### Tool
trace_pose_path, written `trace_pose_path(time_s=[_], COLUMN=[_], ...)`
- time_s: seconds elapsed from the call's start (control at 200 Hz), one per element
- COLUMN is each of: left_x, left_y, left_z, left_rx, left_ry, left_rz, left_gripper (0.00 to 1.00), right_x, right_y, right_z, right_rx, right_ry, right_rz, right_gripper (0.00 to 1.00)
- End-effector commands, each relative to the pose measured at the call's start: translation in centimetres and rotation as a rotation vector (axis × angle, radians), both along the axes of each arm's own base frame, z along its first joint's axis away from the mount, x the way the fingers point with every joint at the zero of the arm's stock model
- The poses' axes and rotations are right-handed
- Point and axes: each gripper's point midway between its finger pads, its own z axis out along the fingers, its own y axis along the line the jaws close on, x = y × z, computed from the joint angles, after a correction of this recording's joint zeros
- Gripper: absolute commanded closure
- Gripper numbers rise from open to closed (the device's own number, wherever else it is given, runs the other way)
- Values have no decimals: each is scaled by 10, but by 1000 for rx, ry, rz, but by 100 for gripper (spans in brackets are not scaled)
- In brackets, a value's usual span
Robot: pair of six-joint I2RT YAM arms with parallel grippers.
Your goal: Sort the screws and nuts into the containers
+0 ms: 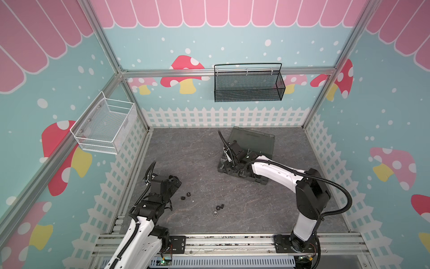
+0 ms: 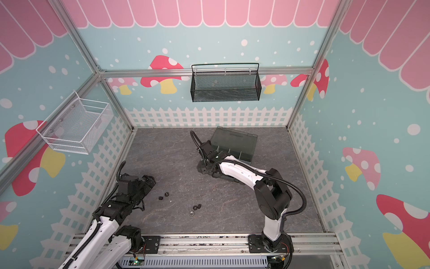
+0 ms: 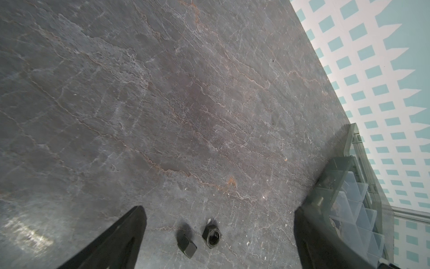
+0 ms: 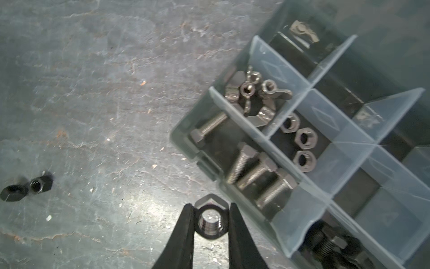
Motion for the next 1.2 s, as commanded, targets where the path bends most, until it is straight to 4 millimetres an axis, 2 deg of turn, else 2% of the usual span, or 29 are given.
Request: trace_pose_path(time_s=[0.0,0.26,0.535,0.615,0.635,0.756,0.976,1.101,1.196], left_x=[6,7,6,6,6,7,7,7,8], left_y=[-1,-2,-3,-3,-3,-3,-3,-2,-3], left_z=[9,10,10,10,10,10,12,14,15], left_rx=[-8,-12,-17,-16,-16,-15,-12,-9,-10], left_ry=[-29,-29,-30,-31,-30,-31,-33,-35,-37], left_rz=[-5,-11,-13,-15,-14,-16,-16,-14,-15], left_gripper=[0,0,0,0,0,0,0,0,0], right_x=[10,37,59,65,67,74,82,84,83], right_y=[-13,-42,-53,-55,-57,-61,-64,-65,-66], right_z=[9,2,-18,-15,-29,-36,-44,-41,-36], right_rx=[8,-20,-54,-53,-72,-86,-98,-99,-102], right_ry=[-31,-31,-6,-16,7,15,26,24,15], right_rz=[-23,-90,-111,-115,-117,-129,-134,-132,-134], right_gripper=[100,100,100,100,100,100,82,67,61])
